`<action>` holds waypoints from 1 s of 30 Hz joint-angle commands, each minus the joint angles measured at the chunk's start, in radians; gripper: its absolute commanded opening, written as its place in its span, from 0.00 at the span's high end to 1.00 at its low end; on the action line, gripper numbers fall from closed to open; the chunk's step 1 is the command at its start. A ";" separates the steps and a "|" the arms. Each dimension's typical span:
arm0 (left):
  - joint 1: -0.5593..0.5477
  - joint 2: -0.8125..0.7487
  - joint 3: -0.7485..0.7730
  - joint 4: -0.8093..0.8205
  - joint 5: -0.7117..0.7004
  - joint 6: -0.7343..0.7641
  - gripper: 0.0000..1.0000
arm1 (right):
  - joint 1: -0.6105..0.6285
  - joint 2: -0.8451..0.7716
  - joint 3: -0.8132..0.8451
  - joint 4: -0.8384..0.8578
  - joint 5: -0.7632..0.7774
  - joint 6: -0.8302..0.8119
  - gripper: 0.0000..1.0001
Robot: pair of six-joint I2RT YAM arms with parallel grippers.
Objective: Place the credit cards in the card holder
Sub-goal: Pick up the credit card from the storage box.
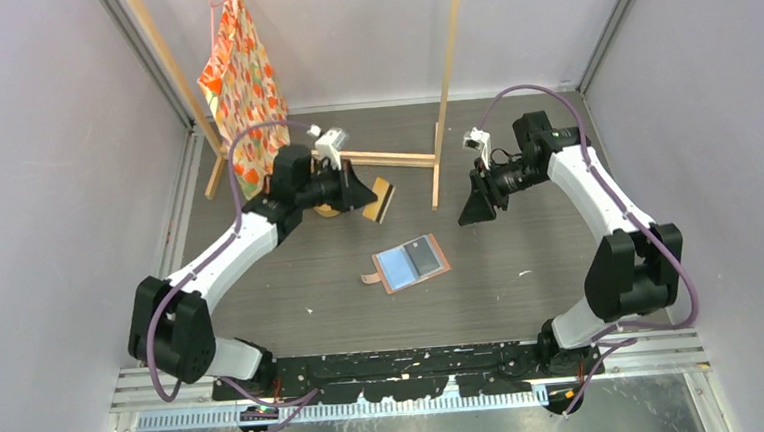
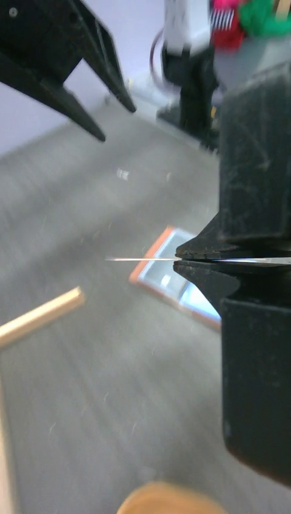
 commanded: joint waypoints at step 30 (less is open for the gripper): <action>-0.189 0.091 -0.796 1.215 -0.207 -0.952 1.00 | 0.157 0.149 -0.201 0.484 0.149 0.629 0.69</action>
